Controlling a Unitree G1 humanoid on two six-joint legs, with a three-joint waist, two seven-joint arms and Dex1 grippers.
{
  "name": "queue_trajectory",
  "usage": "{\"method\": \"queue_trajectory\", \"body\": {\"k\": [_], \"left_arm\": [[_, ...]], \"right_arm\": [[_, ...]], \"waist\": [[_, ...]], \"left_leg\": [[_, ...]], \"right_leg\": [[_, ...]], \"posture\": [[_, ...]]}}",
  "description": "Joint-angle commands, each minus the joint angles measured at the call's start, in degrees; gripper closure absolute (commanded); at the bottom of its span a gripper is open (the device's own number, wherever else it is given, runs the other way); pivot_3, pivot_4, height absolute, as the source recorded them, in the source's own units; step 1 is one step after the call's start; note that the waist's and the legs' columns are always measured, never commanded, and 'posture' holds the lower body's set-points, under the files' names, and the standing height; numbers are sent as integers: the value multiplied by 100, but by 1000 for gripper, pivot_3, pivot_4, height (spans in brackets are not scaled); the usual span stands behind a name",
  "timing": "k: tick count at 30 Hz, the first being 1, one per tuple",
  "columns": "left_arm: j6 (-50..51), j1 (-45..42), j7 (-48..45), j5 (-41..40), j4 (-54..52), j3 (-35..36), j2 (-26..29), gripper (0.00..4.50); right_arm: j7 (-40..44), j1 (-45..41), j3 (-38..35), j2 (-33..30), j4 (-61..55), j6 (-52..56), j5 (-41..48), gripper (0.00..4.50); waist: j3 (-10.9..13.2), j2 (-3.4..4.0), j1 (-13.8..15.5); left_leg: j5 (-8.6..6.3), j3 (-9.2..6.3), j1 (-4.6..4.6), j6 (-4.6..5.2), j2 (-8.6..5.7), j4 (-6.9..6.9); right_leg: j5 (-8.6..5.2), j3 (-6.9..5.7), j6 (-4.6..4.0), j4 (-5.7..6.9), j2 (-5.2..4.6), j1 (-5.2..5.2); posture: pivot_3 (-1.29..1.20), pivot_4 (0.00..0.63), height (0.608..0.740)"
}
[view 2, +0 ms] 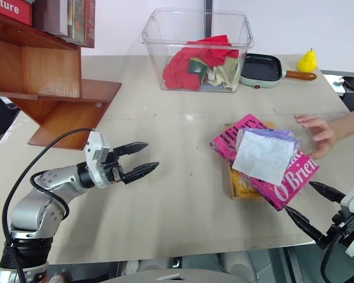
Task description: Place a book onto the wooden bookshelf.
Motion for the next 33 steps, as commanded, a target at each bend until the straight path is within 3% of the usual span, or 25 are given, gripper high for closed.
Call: {"method": "queue_trajectory", "body": {"k": [1, 11, 21, 26, 30, 33], "left_arm": [[100, -212, -22, -190, -17, 74, 36, 56], [135, -410, 52, -173, 28, -41, -98, 56], [-27, -251, -467, -411, -204, 42, 17, 56], [-297, -142, -898, -633, -425, 2, -48, 56], [-379, -75, -1521, -701, -371, -71, 216, 56], [-188, -27, -1798, -1021, -430, 21, 342, 56]], "right_arm": [[-69, 69, -194, 60, -163, -116, 90, 0], [-370, -46, -18, 7, -393, -47, 166, 0], [-1012, -1159, 261, -640, -697, 251, 87, 0], [-1393, -2595, 1141, -1791, -391, 1445, 155, 0], [-1306, -3710, 2006, -2227, 45, 1647, -61, 0], [-1258, -4614, 3022, -2443, 710, 1689, -729, 0]], "waist": [[0, 0, 0], [1, 1, 3], [2, 2, -22], [4, 1, -33], [7, -3, 21], [9, 2, -25]], "left_leg": [[0, 0, 0, 0, 0, 0], [0, 1, -7, 0, -2, -1], [0, 3, -4, 0, -4, -1], [0, 6, -5, 0, -6, 1], [0, -3, -14, 1, -7, 0], [1, -2, -48, 1, -7, 2]], "right_leg": [[0, 0, 0, 0, 0, 0], [0, -2, 0, -2, 0, -3], [0, 0, 0, -1, 2, -3], [0, 4, 0, -2, 1, -3], [0, -5, -3, -3, 4, -9], [9, -3, -17, -4, 7, -42]], "posture": [[0, 150, 740], [0, 150, 740], [0, 150, 740], [0, 150, 740], [0, 150, 740], [0, 150, 740]]}}
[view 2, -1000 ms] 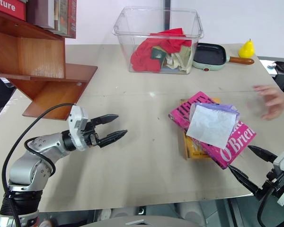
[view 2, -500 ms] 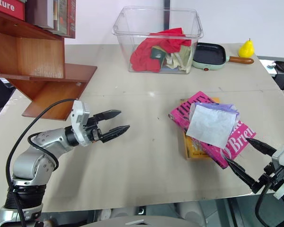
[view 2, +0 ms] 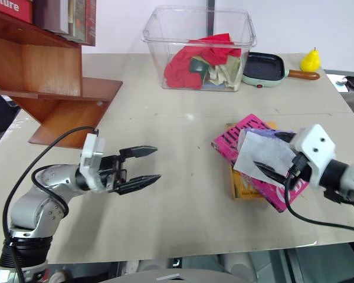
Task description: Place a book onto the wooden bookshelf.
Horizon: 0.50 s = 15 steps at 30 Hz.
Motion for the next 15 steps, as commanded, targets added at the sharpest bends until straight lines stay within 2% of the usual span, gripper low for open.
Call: {"method": "queue_trajectory", "body": {"k": [1, 4, 7, 8, 11, 12, 15], "left_arm": [[105, 15, -354, -450, -252, 120, 154, 56], [151, 81, -397, -582, -370, 174, 213, 56], [130, 236, -423, -672, -556, 252, 246, 56], [127, 294, -414, -704, -635, 280, 253, 0], [176, 382, -292, -782, -833, 320, 261, 0], [198, 394, -251, -798, -883, 328, 261, 0], [328, 360, -37, -875, -1100, 312, 246, 0]], "right_arm": [[270, -666, 1034, -400, 700, -23, -797, 0], [429, -1077, 1619, -476, 1368, -169, -1331, 0], [769, -1358, 1994, -503, 1956, 145, -1392, 0], [893, -1385, 2045, -492, 2072, 281, -1320, 525], [1207, -1395, 2109, -498, 2151, 333, -1269, 1645], [1190, -1419, 2090, -454, 2171, 350, -1298, 2234], [1142, -1443, 1910, -327, 2116, 431, -1212, 3526]], "waist": [[2, 3, -12], [4, 0, 32], [3, 0, 9], [-1, -7, 2], [-5, -14, 25], [-7, -16, 33], [-11, -21, 36]], "left_leg": [[0, 8, -4, 0, 0, 1], [0, -3, -16, 1, -3, 0], [0, 1, -19, 1, -4, 1], [0, 2, -19, 1, -4, 1], [0, -3, -14, 2, -3, 2], [0, -6, -13, 2, -3, 3], [0, -6, -5, 2, -2, 8]], "right_leg": [[3, 5, -3, 0, -2, -6], [2, -3, -6, -3, -4, -8], [2, 1, -4, -4, -3, -10], [2, 2, -4, -5, -3, -9], [2, -2, -4, -5, -4, -4], [2, -4, -3, -4, -4, -2], [-8, -5, 16, -3, -3, 6]], "posture": [[0, 150, 740], [0, 150, 740], [0, 150, 740], [0, 150, 740], [0, 150, 740], [0, 150, 740], [0, 150, 740]]}}
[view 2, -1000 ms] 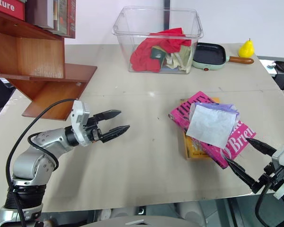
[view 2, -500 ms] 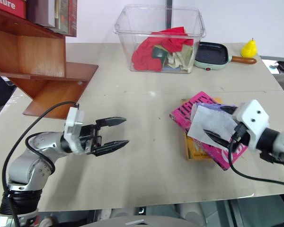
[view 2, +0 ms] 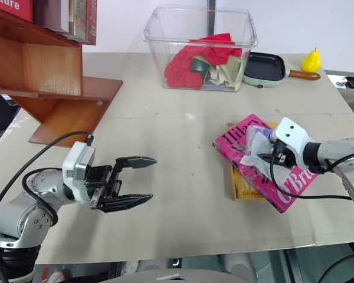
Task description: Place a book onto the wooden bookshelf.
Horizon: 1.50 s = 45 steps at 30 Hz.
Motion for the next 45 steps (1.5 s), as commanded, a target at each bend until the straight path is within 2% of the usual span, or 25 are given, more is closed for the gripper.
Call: {"method": "queue_trajectory", "body": {"k": [1, 2, 3, 6, 10, 14, 17, 20, 21, 22, 26, 28, 29, 33, 34, 36, 38, 42, 45], "left_arm": [[127, -67, 255, -243, -433, 50, 43, 0], [182, -135, 349, -276, -486, 15, 28, 0], [243, -222, 447, -313, -527, -25, 14, 0], [378, -479, 630, -389, -566, -127, -27, 0], [492, -864, 780, -534, -507, -273, -142, 0], [413, -765, 664, -592, -599, -293, -182, 0], [379, -660, 686, -676, -787, -282, -218, 0], [319, -455, 690, -719, -1037, -240, -213, 0], [306, -350, 715, -755, -1168, -210, -211, 0], [300, -278, 739, -783, -1259, -188, -209, 0], [268, -24, 863, -871, -1585, -152, -216, 0], [248, 134, 929, -941, -1744, -105, -206, 0], [236, 214, 950, -961, -1801, -74, -191, 0], [189, 434, 978, -982, -1899, 46, -116, 0], [188, 465, 999, -997, -1899, 69, -108, 0], [171, 533, 949, -934, -1837, 67, -67, 0], [125, 594, 804, -831, -1741, 34, 15, 0], [121, 607, 563, -789, -1451, 40, 146, 0], [110, 494, 301, -719, -1113, 34, 263, 0]], "right_arm": [[76, 148, -44, 88, 30, 272, 56, 4016], [78, 167, -211, 135, -24, 277, 157, 4346], [28, 159, -450, 198, -54, 369, 299, 4471], [-183, 112, -1091, 280, 166, 345, 367, 4471], [-1038, -254, -1926, 85, 1708, -104, -241, 4471], [-1510, -739, -1719, -122, 3559, -852, -985, 4471], [-1681, -1398, -1428, -34, 5025, -1372, -1389, 4471], [-1305, -1998, -1173, 128, 6315, -1771, -1560, 4471], [-1074, -2130, -1151, 208, 6624, -1765, -1516, 3483], [-918, -2240, -1136, 260, 6865, -1781, -1497, 3135], [-597, -2303, -933, 174, 7207, -2092, -1724, 1208], [-441, -1986, -980, -110, 6867, -2246, -1762, 282], [-282, -1732, -1163, -273, 6484, -2193, -1629, 26], [569, -233, -2511, -657, 4163, -1037, -520, 26], [797, 366, -3104, -579, 3289, -550, -150, 26], [1067, 1698, -4329, -117, 1398, 360, 553, 26], [962, 2709, -5013, 421, -31, 1108, 1094, 26], [401, 3866, -5505, 1525, -1822, 2070, 2082, 26], [-59, 4538, -5495, 2340, -2553, 2345, 2579, 26]], "waist": [[-3, -5, -2], [-4, -5, -3], [-4, -5, 0], [1, 1, 8], [7, 10, 23], [6, 12, -18], [8, 16, -88], [14, 30, -162], [16, 33, -184], [15, 34, -205], [20, 46, -202], [25, 63, -176], [27, 74, -143], [21, 104, -54], [23, 108, -46], [18, 103, -13], [16, 99, 10], [15, 101, -11], [11, 94, -32]], "left_leg": [[0, 0, 0, 0, 0, 2], [0, 0, 1, 0, 0, 3], [0, 0, 2, 0, 0, 3], [0, -3, -1, 0, -1, 3], [0, 2, -8, 0, -6, 3], [0, 9, -7, 0, -7, 0], [0, 8, -2, 0, -2, -8], [0, 14, 2, 0, -1, -8], [0, 15, 2, 0, -1, -8], [0, 15, 2, 1, -1, -8], [0, 15, 2, 1, -2, -8], [0, 16, 0, 1, -5, -7], [0, 15, -1, 1, -7, -6], [-1, 11, -4, 3, -7, -10], [-1, 9, 0, 3, -6, -10], [-1, -2, 4, 3, 1, -12], [-2, -13, 10, 3, 12, -11], [-2, -5, 13, 2, 8, -3], [-2, 3, 28, 2, 7, 5]], "right_leg": [[0, 0, 1, 2, 0, 0], [0, 1, 1, 2, 0, 1], [1, 2, 1, 4, 1, 2], [6, 0, -7, 6, 4, 1], [13, 5, -18, 5, 2, -2], [13, 12, -19, 1, 3, -3], [12, 14, -20, 0, 12, -4], [13, 24, -20, 2, 16, -5], [13, 26, -20, 2, 16, -5], [14, 27, -20, 2, 16, -5], [15, 28, -18, 3, 14, -4], [16, 29, -15, 2, 11, -4], [16, 29, -14, 2, 8, -5], [16, 24, -1, 2, 8, -7], [17, 24, 3, 4, 10, -3], [11, 16, 10, 5, 20, -1], [-1, 7, 20, 5, 33, 6], [-6, 22, 11, 6, 33, 9], [-6, 35, 11, 7, 31, 23]], "posture": [[0, 150, 740], [0, 150, 740], [0, 150, 740], [0, 150, 740], [0, 150, 740], [0, 150, 740], [0, 150, 740], [0, 150, 740], [0, 150, 740], [0, 150, 740], [0, 150, 740], [0, 150, 740], [0, 150, 740], [0, 150, 740], [0, 150, 740], [0, 150, 740], [0, 150, 740], [0, 150, 740], [0, 150, 740]]}}
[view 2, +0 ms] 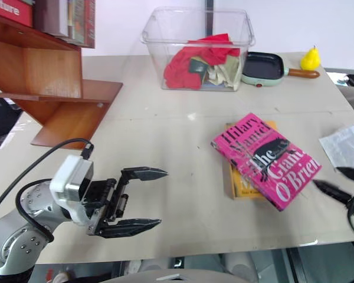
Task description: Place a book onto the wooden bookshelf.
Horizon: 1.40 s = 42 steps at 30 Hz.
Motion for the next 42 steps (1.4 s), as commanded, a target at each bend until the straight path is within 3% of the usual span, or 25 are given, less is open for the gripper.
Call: {"method": "queue_trajectory", "body": {"k": [1, 4, 9, 14, 27, 33, 42], "left_arm": [[-138, -172, -411, 93, 395, 31, 183, 0], [-144, -450, -604, 157, 744, -24, 230, 0], [-106, -681, -764, 211, 982, -58, 231, 0], [-67, -594, -764, 170, 887, -6, 236, 0], [-86, -291, -648, 123, 684, 113, 193, 0], [-89, -340, -636, 150, 720, 41, 169, 0], [-85, -273, -541, 203, 716, 72, 144, 0]], "right_arm": [[-616, 646, -163, 816, -971, 284, 613, 26], [-965, 981, -2, 1316, -1142, 145, 775, 26], [-1323, 971, 323, 1516, -1453, -493, 690, 26], [-1422, 1220, 954, 1550, -1567, -1241, 147, 26], [-1475, 1483, 1305, 1402, -1145, -1919, -102, 26], [-1653, 859, 1542, 1041, -563, -2107, -509, 26], [-1761, -504, 2629, 589, -358, -1828, -431, 26]], "waist": [[-7, -10, -1], [-7, -11, -13], [-6, -14, -48], [-6, -14, -6], [-8, -15, -6], [-8, -19, -21], [-9, -20, -18]], "left_leg": [[0, -5, 2, 0, 0, 0], [-1, -4, 8, -1, 5, -2], [-2, 1, 12, 0, 6, -8], [-3, 6, -25, 1, -1, -18], [-2, 1, -31, 1, 0, -11], [-2, 10, -31, 1, -6, -11], [-2, 2, -31, 2, -3, -12]], "right_leg": [[0, -1, 0, 0, 1, 2], [-1, 1, -1, 0, -9, 3], [-1, 8, 0, -5, -34, -1], [-2, -17, -1, -6, -23, -34], [-3, -19, -2, -5, -29, -35], [-2, -11, -2, -6, -29, -36], [-2, -15, -3, -3, -15, -35]], "posture": [[0, 150, 740], [0, 150, 740], [0, 150, 740], [0, 150, 740], [0, 150, 740], [0, 150, 740], [0, 150, 740]]}}
